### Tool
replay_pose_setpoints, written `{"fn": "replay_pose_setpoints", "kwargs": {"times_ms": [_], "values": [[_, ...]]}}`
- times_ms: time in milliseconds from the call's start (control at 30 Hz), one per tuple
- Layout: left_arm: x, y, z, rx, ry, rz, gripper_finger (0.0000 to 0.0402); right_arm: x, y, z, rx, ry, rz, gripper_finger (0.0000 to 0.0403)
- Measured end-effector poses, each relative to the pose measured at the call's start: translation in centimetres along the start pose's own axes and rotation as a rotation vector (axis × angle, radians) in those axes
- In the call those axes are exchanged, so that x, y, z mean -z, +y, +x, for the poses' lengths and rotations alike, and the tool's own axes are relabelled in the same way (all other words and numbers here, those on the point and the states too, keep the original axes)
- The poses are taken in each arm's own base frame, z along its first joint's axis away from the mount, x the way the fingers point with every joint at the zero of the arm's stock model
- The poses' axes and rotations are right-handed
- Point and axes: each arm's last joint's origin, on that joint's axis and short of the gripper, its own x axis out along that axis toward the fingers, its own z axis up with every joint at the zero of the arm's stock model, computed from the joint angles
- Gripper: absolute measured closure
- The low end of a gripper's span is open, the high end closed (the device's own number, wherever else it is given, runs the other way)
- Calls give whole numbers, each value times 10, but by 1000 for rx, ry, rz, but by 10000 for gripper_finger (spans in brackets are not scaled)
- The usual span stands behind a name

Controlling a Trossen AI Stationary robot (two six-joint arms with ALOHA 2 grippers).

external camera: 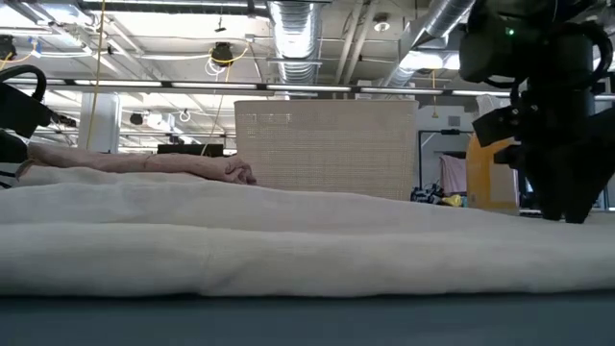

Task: Fold Laundry from Bin
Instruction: Fold the white shirt

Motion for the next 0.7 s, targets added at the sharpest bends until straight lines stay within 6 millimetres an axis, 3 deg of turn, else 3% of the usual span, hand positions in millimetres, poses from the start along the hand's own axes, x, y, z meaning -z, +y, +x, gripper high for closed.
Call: {"fn": "replay_pose_setpoints", "kwargs": {"times_ms": [167,400,700], "values": [[0,0,0,-6,-9,1,292,1,0,1,-15,10,-3,264],[1,2,0,-28,-3,-40,312,1,1,0,-55,27,0,387],[1,3,0,-39,-7,-56,362,-2,6,-36,-29,154,94,393]]}}
